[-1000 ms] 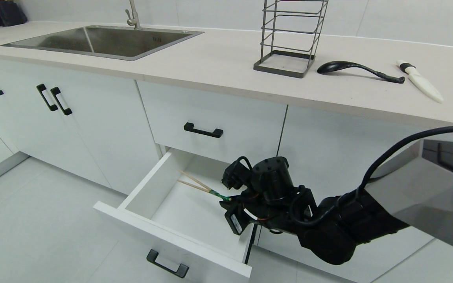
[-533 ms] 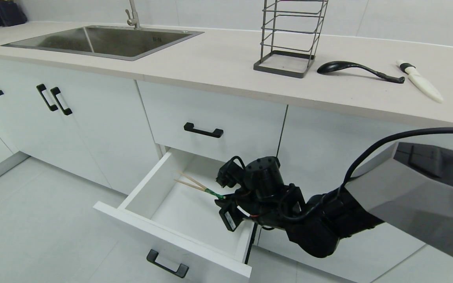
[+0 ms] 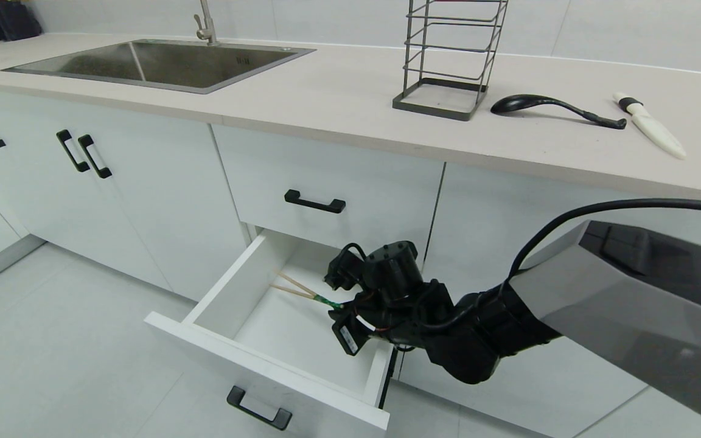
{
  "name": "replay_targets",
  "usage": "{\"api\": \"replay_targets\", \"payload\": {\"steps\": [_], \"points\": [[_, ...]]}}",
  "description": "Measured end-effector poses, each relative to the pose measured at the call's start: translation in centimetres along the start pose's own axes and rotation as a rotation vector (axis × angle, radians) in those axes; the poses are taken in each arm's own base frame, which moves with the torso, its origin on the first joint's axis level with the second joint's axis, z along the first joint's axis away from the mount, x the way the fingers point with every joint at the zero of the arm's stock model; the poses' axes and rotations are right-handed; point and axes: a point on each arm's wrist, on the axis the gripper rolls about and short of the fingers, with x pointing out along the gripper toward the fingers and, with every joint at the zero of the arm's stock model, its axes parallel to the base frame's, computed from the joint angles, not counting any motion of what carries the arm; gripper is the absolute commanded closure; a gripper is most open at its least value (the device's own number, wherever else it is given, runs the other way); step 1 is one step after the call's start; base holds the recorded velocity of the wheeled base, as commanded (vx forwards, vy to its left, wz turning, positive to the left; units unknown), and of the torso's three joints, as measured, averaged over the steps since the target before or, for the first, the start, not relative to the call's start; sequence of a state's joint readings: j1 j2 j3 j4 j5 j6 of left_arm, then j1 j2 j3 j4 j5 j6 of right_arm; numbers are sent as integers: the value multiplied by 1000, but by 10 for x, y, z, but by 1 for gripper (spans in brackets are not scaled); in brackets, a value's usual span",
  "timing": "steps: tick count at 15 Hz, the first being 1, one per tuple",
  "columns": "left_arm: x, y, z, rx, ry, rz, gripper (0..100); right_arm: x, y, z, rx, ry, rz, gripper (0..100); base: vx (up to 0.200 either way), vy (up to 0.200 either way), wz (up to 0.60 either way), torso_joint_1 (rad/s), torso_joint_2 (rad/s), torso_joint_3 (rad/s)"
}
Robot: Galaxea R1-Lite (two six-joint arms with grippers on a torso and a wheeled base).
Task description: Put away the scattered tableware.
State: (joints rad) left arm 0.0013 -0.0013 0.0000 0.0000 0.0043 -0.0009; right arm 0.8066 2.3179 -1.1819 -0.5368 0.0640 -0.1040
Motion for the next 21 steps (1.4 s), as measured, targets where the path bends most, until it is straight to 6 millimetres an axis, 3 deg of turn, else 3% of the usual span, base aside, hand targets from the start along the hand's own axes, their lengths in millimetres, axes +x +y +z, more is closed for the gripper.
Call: {"api": "replay_targets", "payload": {"steps": [8, 9, 15, 21], "points": [[0, 0, 0, 0, 0, 0, 0, 19, -3, 7, -30, 10, -2, 100, 0, 0, 0, 0, 0, 0], [0, 0, 0, 0, 0, 0, 0, 19, -3, 7, -34, 19, -1, 0, 0, 0, 0, 0, 0, 0], [0, 0, 0, 0, 0, 0, 0, 21, -3, 8, -53, 16, 0, 0, 0, 0, 0, 0, 0, 0], [0, 0, 0, 0, 0, 1, 0, -15, -7, 28, -62, -33, -8, 0, 0, 0, 0, 0, 0, 0]]}}
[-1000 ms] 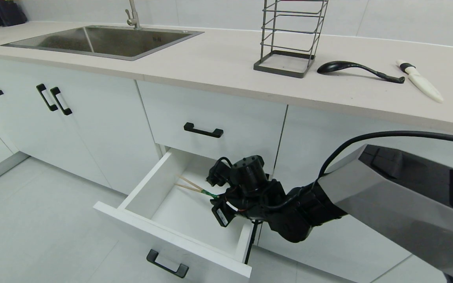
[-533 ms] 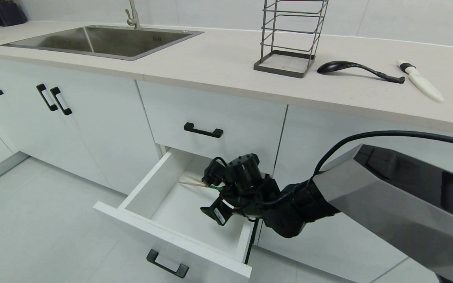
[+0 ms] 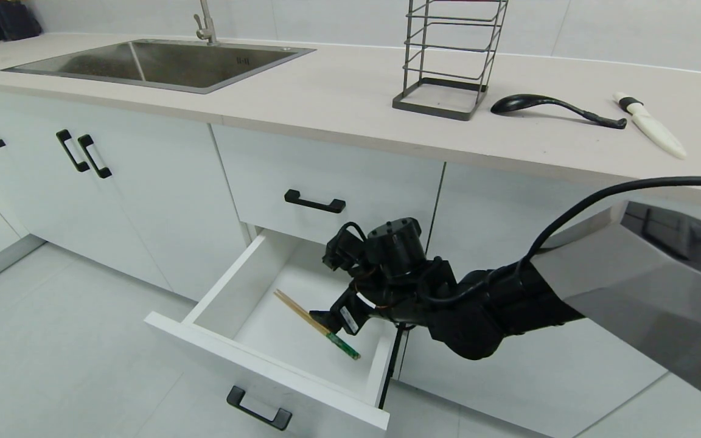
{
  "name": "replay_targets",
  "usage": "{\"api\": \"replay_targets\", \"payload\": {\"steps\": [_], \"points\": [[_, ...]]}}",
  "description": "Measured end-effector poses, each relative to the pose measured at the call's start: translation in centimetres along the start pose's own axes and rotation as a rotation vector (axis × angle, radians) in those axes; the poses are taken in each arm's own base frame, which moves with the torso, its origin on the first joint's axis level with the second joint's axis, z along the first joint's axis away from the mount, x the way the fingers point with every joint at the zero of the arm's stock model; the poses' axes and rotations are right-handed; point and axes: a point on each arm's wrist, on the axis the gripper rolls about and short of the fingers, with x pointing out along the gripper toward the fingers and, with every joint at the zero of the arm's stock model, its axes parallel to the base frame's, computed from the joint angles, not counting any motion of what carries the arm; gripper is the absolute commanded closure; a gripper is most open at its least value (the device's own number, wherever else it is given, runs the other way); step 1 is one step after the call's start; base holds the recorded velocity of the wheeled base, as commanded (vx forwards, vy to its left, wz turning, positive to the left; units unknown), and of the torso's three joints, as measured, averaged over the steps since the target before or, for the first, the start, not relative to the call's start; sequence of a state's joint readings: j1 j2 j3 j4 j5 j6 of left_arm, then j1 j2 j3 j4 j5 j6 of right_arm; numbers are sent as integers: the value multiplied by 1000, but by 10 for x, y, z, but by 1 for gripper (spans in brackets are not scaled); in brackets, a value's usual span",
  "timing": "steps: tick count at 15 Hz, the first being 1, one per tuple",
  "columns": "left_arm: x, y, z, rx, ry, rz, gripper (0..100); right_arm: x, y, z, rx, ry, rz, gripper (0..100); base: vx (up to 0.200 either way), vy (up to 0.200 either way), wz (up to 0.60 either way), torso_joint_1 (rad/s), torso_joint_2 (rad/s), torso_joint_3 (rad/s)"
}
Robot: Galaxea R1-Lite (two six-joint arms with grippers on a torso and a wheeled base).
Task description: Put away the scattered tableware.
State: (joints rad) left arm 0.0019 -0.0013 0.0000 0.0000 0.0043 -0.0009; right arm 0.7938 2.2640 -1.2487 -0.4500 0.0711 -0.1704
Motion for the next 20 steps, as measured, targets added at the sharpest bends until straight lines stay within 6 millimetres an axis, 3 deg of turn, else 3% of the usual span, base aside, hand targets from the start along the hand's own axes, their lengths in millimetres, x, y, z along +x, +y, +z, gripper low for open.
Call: {"api": "replay_targets", "payload": {"steps": [5, 9, 12, 20], "points": [[0, 0, 0, 0, 0, 0, 0, -29, 4, 3, -7, -42, 0, 0, 0, 0, 0, 0, 0, 0], [0, 0, 0, 0, 0, 0, 0, -60, 22, -1, -31, -107, 55, 0, 0, 0, 0, 0, 0, 0], [0, 0, 0, 0, 0, 0, 0, -96, 34, -3, -54, -200, 132, 0, 0, 0, 0, 0, 0, 0], [0, 0, 0, 0, 0, -1, 0, -206, 43, -19, -107, -451, 244, 0, 0, 0, 0, 0, 0, 0]]}}
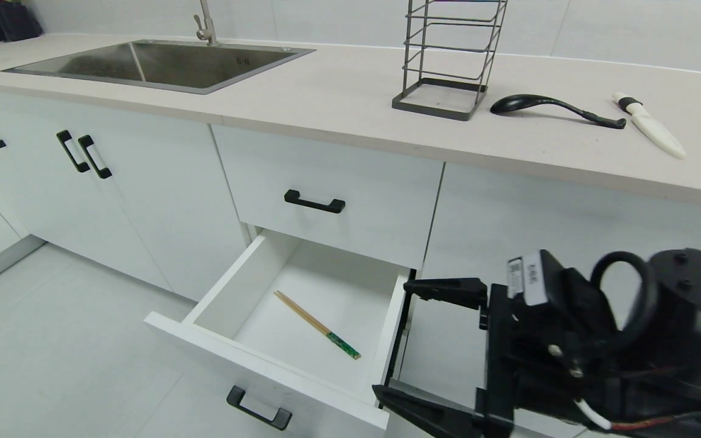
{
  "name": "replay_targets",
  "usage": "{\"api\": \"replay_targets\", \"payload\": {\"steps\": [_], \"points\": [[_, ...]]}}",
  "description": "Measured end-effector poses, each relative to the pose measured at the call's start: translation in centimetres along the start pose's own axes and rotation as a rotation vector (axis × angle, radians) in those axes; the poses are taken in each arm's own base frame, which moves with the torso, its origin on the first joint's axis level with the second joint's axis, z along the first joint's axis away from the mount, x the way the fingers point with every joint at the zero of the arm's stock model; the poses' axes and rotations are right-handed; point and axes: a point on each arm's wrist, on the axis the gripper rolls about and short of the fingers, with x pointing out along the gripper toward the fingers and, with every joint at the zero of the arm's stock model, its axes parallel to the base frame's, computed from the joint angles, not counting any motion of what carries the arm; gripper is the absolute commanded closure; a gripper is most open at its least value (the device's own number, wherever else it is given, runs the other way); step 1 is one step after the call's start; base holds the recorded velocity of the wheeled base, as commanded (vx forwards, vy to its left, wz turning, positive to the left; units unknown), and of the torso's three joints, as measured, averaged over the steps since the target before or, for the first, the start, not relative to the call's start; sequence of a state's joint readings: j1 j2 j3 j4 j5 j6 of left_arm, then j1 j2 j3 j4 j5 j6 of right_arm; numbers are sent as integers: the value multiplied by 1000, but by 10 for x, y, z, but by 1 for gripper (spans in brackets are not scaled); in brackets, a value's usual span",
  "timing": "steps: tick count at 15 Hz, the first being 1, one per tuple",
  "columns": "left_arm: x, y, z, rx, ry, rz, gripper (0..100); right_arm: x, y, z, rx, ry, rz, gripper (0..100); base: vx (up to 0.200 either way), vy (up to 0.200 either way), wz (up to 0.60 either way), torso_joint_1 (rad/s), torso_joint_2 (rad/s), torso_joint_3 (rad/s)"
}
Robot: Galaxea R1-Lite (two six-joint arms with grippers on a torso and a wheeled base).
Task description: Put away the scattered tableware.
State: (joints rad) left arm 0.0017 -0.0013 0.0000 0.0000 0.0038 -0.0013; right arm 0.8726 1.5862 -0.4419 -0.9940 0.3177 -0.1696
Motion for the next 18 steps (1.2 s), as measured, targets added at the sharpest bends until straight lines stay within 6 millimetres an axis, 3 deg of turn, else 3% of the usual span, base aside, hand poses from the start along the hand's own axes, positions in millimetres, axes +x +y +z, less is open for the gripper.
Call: {"api": "replay_targets", "payload": {"steps": [4, 8, 12, 18], "points": [[0, 0, 0, 0, 0, 0, 0, -32, 10, 4, -14, -41, 11, 0, 0, 0, 0, 0, 0, 0], [0, 0, 0, 0, 0, 0, 0, -54, 15, -5, 4, -18, -10, 0, 0, 0, 0, 0, 0, 0], [0, 0, 0, 0, 0, 1, 0, -68, 16, -14, 51, -1, -57, 0, 0, 0, 0, 0, 0, 0], [0, 0, 0, 0, 0, 1, 0, -74, 13, -21, 62, 32, -149, 0, 0, 0, 0, 7, -9, -6]]}}
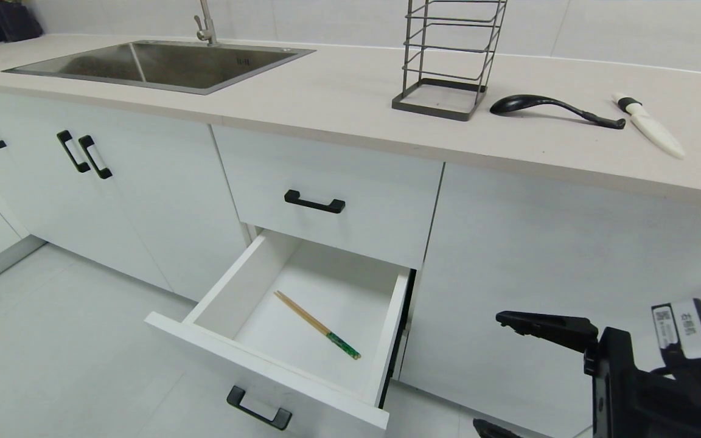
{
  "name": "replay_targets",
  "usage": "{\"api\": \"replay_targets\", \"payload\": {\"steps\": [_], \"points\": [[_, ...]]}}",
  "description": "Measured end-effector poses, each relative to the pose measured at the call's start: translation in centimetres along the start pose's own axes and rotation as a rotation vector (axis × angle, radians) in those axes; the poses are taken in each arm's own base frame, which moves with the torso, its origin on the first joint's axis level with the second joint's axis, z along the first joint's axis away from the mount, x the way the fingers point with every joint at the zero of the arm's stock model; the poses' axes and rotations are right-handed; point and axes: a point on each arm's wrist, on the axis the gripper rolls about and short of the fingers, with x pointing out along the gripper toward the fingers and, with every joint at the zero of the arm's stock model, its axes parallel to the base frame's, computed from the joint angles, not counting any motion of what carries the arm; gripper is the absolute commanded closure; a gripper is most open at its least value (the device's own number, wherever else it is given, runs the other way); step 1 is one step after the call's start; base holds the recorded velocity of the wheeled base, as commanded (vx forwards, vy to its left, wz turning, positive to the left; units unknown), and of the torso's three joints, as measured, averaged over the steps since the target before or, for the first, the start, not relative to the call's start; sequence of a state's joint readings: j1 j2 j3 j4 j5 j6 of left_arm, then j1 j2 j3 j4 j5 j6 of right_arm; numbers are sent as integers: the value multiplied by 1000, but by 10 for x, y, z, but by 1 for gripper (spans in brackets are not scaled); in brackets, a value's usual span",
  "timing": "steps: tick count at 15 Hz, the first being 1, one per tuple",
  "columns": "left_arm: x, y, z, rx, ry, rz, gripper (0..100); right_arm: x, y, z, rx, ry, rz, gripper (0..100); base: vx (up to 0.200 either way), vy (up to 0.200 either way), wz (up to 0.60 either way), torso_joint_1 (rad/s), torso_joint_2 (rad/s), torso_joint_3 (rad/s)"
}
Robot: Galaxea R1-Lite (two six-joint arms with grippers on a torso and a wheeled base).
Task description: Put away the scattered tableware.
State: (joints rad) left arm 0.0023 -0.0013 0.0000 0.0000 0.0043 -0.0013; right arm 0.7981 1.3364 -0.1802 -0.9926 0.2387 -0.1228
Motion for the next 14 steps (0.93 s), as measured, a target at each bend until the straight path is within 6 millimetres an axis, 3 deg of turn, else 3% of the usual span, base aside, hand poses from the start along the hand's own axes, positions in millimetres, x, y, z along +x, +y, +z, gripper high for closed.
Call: {"api": "replay_targets", "payload": {"steps": [5, 14], "points": [[0, 0, 0, 0, 1, -1, 0, 1, -1, 1, 1, -3, -5, 0, 0, 0, 0, 214, -126, -116], [0, 0, 0, 0, 0, -1, 0, 3, -2, 6, -5, -19, -24, 0, 0, 0, 0, 188, -550, -214]]}}
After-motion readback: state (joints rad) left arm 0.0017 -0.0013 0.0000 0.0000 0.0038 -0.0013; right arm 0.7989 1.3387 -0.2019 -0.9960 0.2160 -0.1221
